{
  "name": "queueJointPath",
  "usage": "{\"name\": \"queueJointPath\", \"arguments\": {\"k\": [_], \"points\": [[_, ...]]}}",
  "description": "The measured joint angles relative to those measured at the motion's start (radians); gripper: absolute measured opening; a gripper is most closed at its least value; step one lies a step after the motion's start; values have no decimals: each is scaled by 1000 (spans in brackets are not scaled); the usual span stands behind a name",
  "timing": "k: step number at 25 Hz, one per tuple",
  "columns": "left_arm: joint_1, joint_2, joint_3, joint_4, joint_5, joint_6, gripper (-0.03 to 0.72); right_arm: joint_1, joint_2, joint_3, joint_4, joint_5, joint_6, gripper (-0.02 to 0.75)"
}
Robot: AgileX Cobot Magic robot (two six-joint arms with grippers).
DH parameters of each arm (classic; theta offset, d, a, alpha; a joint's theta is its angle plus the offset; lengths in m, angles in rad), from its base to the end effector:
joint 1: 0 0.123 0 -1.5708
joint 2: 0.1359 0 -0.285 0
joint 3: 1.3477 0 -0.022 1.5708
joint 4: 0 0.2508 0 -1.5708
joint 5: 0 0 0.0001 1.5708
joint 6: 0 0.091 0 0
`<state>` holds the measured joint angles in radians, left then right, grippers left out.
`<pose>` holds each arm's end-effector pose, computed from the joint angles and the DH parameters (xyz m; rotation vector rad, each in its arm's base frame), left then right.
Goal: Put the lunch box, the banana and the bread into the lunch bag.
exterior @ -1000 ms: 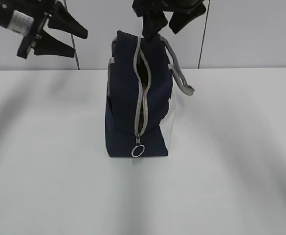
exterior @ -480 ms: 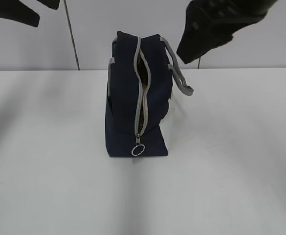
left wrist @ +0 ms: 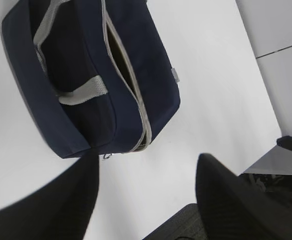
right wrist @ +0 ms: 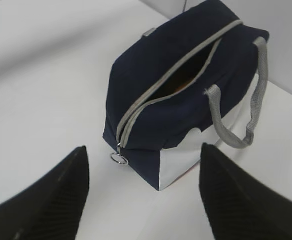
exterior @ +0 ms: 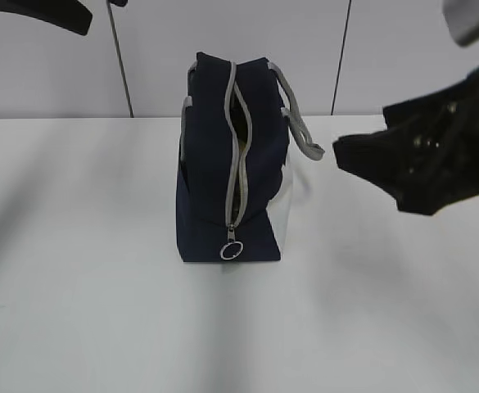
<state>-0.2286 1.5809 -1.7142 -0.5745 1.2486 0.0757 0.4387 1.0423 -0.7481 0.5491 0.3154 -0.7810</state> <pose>0.3062 -0.1194 0.4168 0.3453 2.5124 -0.8282 0.1934 0.1071 0.3149 -0.7922 1.8952 0.2814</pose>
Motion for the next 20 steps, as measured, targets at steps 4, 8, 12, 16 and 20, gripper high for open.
{"name": "queueJointPath", "arguments": {"k": [4, 8, 12, 16, 20], "points": [[-8, 0, 1, 49, 1, -11, 429, 0, -14, 170, 85, -189, -47, 510], [-10, 0, 1, 72, 1, -13, 429, 57, -14, 225, 102, -337, -49, 477], [-10, 0, 1, 89, 1, -13, 429, 158, -12, 260, 82, -501, -44, 444], [-11, 0, 1, 102, 1, -13, 429, 212, 56, 283, -15, -584, 58, 438], [-11, 0, 1, 114, 1, -13, 429, 218, 210, 313, -200, -675, 265, 437]]}}
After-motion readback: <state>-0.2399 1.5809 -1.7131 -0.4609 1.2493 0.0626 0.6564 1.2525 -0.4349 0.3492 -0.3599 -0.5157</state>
